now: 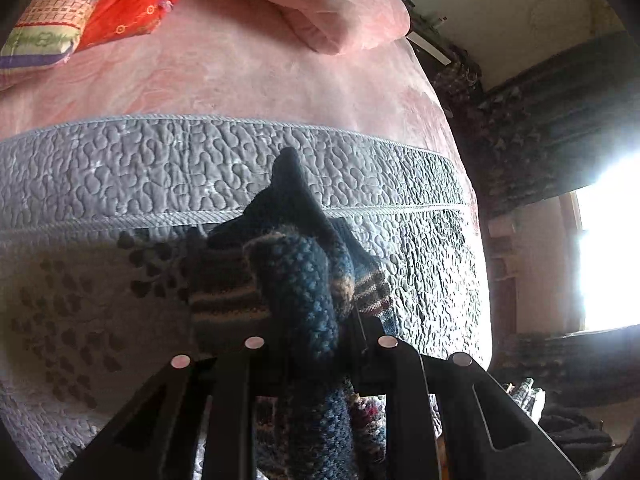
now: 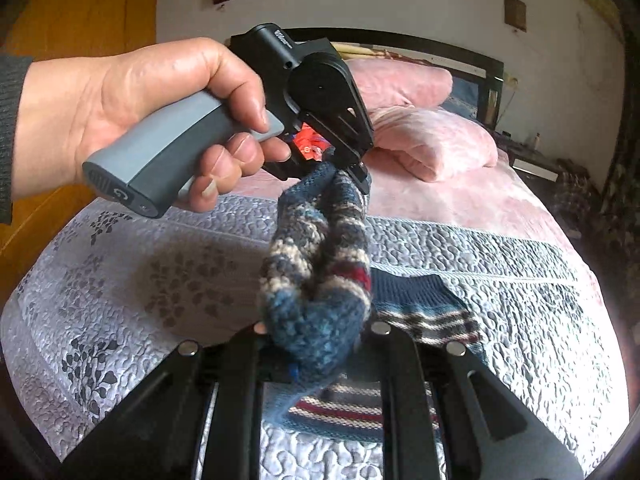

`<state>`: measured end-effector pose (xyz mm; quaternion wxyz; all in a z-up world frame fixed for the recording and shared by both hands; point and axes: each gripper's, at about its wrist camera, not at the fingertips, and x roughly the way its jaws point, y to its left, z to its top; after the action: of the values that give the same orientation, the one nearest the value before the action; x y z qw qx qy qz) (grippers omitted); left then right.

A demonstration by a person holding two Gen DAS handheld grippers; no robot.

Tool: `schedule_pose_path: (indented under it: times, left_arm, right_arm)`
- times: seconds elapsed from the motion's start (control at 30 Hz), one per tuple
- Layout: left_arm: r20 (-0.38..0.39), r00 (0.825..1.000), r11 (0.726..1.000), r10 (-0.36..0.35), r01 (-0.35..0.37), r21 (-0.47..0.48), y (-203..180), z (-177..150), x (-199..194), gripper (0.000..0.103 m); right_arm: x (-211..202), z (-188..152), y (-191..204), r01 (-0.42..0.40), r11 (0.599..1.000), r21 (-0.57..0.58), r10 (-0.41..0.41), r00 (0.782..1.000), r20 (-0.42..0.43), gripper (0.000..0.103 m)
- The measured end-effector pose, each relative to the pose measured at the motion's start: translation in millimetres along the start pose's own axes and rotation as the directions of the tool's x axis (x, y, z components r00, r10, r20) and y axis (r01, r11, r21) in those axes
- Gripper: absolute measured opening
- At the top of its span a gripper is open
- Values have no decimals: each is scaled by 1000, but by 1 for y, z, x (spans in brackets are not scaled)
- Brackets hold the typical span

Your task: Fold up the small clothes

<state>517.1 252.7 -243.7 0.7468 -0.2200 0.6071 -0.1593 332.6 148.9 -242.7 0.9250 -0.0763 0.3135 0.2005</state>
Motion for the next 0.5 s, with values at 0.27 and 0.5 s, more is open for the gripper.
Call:
schedule_pose_path:
  times: [0.27,0.5]
  left_arm:
    - [7,999,999,32,-32,17,-24,1,21,21]
    - [-4,999,998,54,-54,30,-49,2,50,21]
  right_arm:
    - [-1,-10,-34,16,999,51,-15,1000,-7,13]
    - [3,-26,-63,33,994,104,-30,999,-23,13]
